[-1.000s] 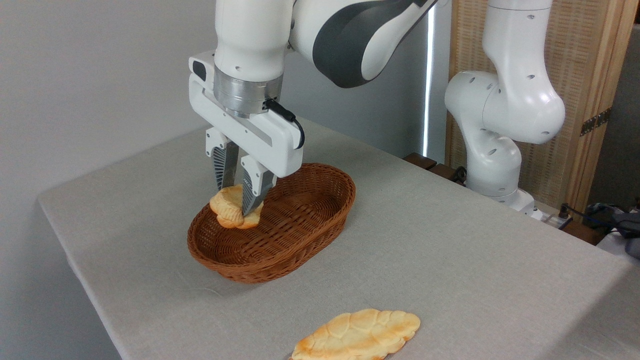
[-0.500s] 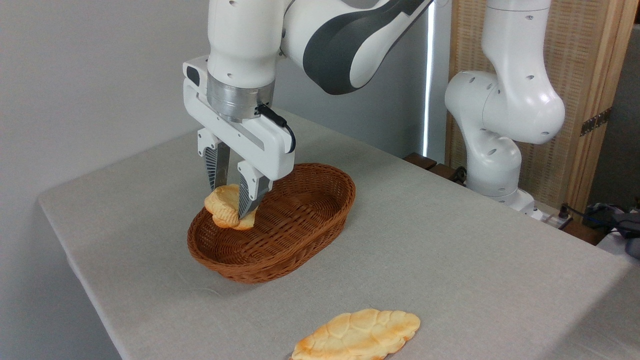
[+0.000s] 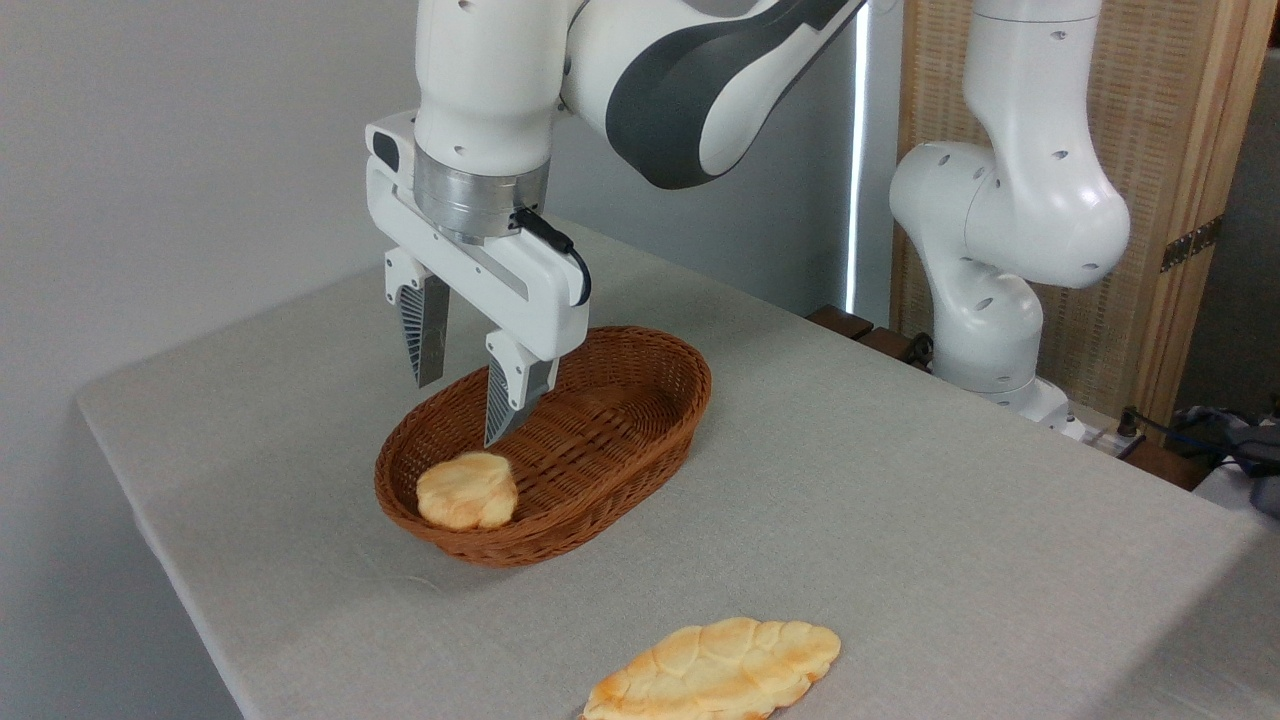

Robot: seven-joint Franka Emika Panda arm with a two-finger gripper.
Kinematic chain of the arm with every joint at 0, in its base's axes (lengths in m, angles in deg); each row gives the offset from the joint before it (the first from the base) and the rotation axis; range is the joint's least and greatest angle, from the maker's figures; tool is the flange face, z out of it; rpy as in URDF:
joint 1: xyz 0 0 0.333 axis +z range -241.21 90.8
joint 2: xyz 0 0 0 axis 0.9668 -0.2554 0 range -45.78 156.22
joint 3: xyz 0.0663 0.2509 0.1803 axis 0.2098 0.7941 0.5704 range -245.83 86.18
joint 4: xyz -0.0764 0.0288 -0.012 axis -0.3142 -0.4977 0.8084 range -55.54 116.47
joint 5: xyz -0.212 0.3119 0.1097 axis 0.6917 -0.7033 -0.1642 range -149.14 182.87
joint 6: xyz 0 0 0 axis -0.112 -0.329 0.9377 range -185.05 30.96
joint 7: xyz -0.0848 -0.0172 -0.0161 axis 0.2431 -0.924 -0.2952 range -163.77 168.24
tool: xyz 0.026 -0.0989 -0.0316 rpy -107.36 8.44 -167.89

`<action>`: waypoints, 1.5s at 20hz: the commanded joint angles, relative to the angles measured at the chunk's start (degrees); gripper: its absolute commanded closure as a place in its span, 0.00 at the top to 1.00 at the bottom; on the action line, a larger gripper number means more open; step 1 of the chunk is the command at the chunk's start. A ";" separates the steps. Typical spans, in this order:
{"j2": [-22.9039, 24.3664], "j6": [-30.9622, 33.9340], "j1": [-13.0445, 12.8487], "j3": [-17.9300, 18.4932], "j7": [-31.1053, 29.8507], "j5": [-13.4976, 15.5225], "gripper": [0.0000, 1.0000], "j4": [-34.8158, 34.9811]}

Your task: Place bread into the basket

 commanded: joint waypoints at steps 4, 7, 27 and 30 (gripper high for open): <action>0.09 -1.09 -0.20 0.06 -0.95 1.03 1.00 -0.24; 0.26 -1.09 -0.20 -0.20 -0.77 0.50 1.00 -0.51; -2.37 21.75 0.23 4.02 0.55 -18.65 1.00 -19.92; -2.73 21.94 0.06 3.84 0.90 -18.84 1.00 -20.11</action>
